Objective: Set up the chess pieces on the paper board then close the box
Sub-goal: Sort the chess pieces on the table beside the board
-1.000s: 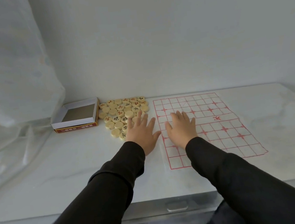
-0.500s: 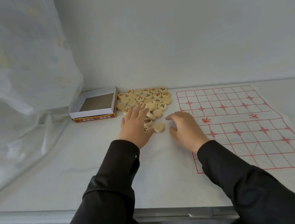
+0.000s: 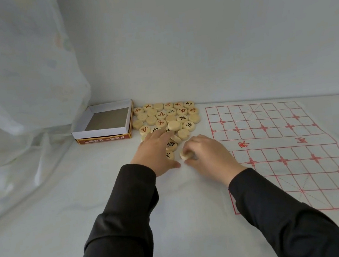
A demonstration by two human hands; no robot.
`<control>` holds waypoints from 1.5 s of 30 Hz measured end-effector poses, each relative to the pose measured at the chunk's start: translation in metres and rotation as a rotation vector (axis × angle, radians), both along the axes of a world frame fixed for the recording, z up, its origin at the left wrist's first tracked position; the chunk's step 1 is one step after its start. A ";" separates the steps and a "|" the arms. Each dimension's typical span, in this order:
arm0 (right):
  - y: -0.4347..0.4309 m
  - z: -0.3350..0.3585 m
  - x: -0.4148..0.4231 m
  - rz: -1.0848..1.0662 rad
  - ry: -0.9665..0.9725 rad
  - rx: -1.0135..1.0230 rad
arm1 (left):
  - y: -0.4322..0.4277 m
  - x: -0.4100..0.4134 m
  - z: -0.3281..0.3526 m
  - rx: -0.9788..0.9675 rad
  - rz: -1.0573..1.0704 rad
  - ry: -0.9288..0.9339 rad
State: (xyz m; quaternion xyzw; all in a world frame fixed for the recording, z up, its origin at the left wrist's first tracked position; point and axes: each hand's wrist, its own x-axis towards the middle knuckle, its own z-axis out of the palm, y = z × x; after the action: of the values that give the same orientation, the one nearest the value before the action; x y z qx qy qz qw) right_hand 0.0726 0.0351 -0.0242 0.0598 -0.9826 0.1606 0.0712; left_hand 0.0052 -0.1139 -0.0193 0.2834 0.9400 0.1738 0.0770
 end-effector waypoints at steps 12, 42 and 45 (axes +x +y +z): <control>0.013 0.002 0.002 -0.093 -0.150 -0.050 | 0.007 -0.003 -0.015 0.139 0.070 0.072; 0.027 0.011 0.007 -0.197 -0.109 -0.150 | 0.024 -0.001 -0.017 0.011 -0.031 0.246; 0.032 0.013 0.009 -0.219 -0.107 -0.165 | 0.025 0.000 -0.017 0.045 -0.006 0.217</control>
State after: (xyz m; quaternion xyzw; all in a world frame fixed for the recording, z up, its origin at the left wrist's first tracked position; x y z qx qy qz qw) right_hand 0.0820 0.0666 -0.0113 -0.0625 -0.9691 0.2350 0.0406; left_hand 0.0056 -0.0892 -0.0362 0.3049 0.9379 0.1627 -0.0310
